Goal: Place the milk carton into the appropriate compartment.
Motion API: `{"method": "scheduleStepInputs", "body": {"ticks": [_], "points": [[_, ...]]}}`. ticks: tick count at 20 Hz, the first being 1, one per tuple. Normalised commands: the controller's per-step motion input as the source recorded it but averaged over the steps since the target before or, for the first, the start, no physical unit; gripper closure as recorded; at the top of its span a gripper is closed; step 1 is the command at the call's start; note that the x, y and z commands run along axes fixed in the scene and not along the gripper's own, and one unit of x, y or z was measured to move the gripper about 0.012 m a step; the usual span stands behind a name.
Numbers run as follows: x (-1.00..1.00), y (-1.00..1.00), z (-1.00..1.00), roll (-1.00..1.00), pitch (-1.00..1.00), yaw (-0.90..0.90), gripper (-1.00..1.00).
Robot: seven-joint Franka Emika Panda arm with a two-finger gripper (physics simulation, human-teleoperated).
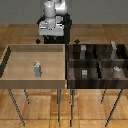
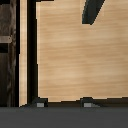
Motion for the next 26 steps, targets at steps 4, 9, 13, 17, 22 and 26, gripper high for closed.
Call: {"method": "scheduleStepInputs", "body": {"ticks": [4, 9, 13, 17, 22, 26], "points": [[0.00, 0.00, 0.00, 0.00, 0.00, 0.00, -1.00], [0.00, -0.60, 0.00, 0.00, 0.00, 0.00, -1.00], [0.50, -0.25, 0.00, 0.00, 0.00, 0.00, -1.00], [1.00, 0.00, 0.00, 0.00, 0.00, 0.00, -1.00], [1.00, 0.00, 0.00, 0.00, 0.00, 0.00, -1.00], [0.50, -0.12, 0.00, 0.00, 0.00, 0.00, -1.00]]}}
